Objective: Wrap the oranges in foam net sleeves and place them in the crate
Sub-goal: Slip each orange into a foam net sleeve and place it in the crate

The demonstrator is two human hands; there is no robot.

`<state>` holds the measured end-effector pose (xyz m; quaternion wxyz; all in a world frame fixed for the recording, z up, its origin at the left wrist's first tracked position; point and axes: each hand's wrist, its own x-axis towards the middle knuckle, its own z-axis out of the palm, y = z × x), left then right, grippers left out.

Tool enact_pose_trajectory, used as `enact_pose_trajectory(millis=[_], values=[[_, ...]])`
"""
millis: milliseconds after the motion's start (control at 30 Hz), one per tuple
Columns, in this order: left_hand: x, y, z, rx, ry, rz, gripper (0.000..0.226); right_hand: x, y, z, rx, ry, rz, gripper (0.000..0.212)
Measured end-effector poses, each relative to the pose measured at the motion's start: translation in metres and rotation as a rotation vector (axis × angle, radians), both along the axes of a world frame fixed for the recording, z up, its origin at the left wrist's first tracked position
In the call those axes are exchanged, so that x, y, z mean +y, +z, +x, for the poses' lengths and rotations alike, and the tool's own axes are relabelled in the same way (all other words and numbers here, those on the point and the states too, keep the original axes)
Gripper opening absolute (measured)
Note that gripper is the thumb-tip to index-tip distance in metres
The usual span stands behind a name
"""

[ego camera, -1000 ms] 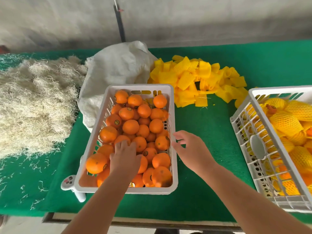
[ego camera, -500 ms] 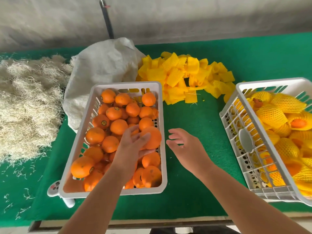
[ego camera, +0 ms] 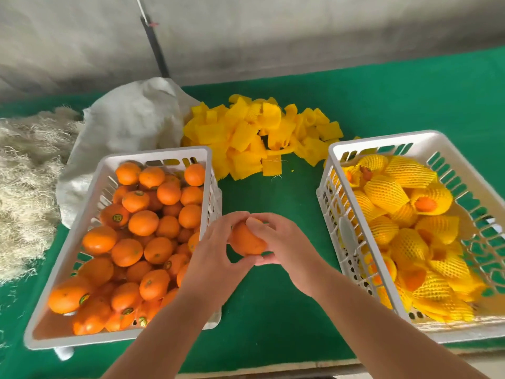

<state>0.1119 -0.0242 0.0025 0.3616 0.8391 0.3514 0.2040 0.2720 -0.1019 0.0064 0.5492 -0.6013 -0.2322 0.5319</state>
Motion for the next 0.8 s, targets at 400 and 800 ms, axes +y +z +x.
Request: enact_pose_trajectory(millis=[400, 800], values=[[0.010, -0.056, 0.053, 0.297, 0.020, 0.175, 0.088, 0.028, -0.043, 0.057, 0.098, 0.103, -0.173, 0.029], [0.082, -0.074, 0.050, 0.467, 0.011, 0.063, 0.101, 0.186, -0.110, 0.165, -0.820, 0.200, -0.339, 0.039]])
